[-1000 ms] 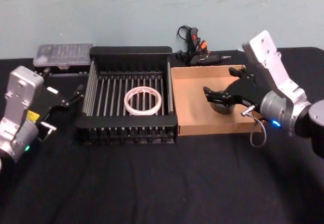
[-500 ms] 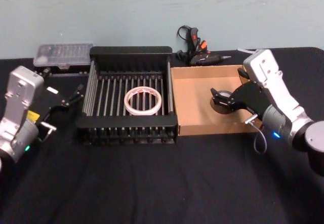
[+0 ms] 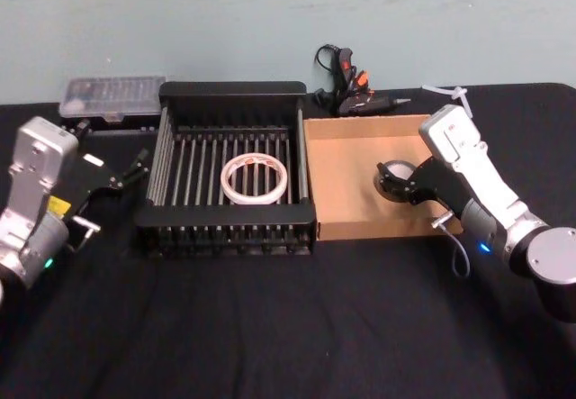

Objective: Pick up the white tape and place it into the black box , Pick up the silver tape and place it into the brown box.

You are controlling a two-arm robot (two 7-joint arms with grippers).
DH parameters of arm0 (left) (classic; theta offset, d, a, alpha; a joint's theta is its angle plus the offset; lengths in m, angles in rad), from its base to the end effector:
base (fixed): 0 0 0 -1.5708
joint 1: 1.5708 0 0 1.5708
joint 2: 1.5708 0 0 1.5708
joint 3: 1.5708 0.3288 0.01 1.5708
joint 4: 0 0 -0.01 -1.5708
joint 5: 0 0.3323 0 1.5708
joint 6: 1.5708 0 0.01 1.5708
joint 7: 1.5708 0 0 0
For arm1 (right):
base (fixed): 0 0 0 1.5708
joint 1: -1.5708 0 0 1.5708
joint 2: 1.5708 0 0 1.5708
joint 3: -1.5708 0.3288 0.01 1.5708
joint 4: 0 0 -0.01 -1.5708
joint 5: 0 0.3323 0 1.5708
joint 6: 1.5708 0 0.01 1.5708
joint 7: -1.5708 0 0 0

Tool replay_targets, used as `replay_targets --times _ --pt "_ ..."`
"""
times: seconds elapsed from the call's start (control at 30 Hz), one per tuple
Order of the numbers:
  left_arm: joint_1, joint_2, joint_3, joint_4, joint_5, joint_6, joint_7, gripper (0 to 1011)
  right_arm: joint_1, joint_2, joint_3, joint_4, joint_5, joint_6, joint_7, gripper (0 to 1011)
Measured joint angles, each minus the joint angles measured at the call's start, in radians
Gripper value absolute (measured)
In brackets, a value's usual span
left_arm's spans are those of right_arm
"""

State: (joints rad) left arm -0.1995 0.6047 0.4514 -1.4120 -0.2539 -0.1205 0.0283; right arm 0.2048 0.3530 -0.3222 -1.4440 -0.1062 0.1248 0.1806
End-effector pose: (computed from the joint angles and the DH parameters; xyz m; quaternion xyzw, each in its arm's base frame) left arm 0.3866 0.0985 -0.3381 0.1415 -0.1325 0.5799 0.7913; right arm 0.4042 -0.0292 -0.3222 -0.2242 -0.1304 -0.5294 0.8077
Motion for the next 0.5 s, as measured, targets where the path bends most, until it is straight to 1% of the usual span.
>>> replay_targets --times 0.5 --pt "0.000 0.000 0.000 0.000 0.000 0.000 0.000 1001 0.000 0.002 -0.001 0.000 0.001 0.000 0.000 1002"
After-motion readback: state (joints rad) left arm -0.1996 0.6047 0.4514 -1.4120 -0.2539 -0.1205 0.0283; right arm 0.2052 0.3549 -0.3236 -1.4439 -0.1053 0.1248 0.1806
